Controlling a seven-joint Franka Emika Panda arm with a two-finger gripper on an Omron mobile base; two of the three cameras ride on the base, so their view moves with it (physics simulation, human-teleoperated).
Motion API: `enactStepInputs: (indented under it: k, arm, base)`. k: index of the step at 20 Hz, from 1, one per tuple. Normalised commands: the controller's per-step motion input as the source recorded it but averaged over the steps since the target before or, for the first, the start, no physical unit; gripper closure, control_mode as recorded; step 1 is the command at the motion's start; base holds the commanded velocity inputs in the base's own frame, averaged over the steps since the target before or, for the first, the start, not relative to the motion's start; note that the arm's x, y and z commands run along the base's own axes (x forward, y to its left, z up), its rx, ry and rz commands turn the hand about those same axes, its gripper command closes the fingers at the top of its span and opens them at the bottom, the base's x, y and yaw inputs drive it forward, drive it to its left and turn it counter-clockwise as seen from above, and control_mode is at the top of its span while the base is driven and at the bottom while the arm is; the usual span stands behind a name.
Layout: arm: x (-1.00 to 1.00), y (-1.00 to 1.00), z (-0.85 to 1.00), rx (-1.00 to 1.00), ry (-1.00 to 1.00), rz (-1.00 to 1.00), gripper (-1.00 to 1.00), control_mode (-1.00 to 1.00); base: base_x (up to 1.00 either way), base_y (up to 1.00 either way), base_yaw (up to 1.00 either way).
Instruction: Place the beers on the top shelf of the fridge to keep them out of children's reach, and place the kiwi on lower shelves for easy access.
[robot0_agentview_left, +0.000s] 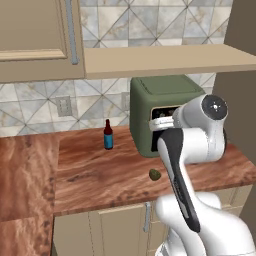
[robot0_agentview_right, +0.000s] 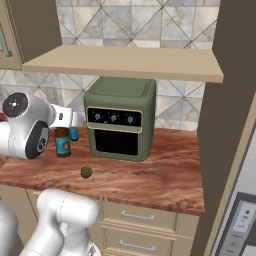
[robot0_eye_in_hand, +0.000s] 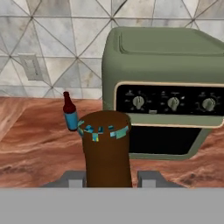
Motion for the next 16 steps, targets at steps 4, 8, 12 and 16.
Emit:
enactStepInputs:
  k: [4,8,12,16]
  arm:
    - [-0.33,0.00,0.00,-0.01,0.00,-0.03,1.00,-1.00]
    - [-0.41,0.00,0.00,0.00,-0.06,-0.01,1.00,-1.00]
    - [-0.28,0.00,0.00,0.00,-0.01,0.00,1.00,-1.00]
    - [-0.10,0.00,0.02,0.00,0.00,0.00,1.00,-1.00]
  base:
    - [0.00,0.00,0.00]
    - [0.00,0.00,0.00]
    - [0.00,0.00,0.00]
    - [0.00,0.00,0.00]
